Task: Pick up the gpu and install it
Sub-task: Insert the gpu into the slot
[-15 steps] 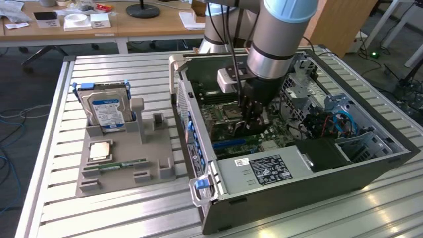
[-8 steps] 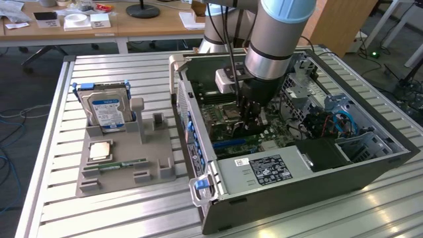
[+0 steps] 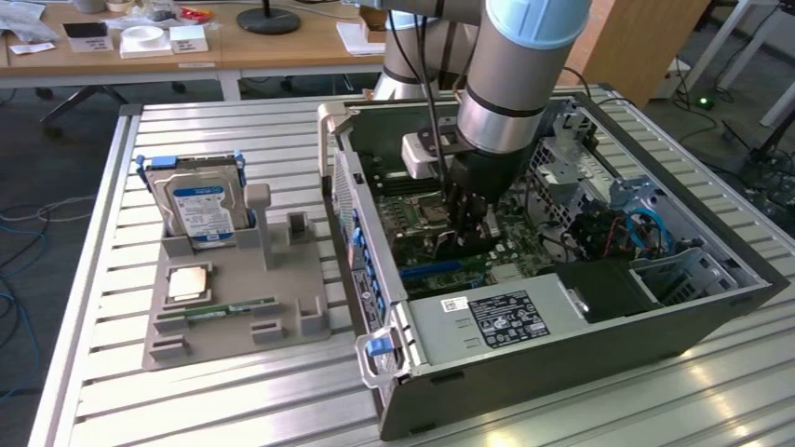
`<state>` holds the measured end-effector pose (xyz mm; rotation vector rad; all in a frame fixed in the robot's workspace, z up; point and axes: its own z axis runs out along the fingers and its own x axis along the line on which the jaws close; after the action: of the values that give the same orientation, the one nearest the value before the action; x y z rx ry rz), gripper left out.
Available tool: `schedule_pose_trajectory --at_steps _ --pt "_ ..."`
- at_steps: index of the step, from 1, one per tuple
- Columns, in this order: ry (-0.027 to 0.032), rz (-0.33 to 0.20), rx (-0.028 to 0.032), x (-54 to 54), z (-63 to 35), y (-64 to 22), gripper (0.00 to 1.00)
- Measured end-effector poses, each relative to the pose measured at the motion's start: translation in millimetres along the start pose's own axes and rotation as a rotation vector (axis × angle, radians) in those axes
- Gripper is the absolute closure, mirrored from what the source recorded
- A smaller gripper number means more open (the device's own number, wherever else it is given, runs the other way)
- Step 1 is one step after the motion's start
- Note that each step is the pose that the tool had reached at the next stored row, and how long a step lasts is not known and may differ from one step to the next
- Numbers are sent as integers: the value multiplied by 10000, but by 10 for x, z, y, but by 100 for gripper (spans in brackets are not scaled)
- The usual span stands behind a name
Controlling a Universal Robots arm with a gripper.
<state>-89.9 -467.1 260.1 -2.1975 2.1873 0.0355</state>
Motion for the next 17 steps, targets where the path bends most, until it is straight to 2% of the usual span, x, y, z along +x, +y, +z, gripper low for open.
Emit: schedule_pose_trajectory --at_steps 17 --pt "-6 0 1 -19 61 41 74"
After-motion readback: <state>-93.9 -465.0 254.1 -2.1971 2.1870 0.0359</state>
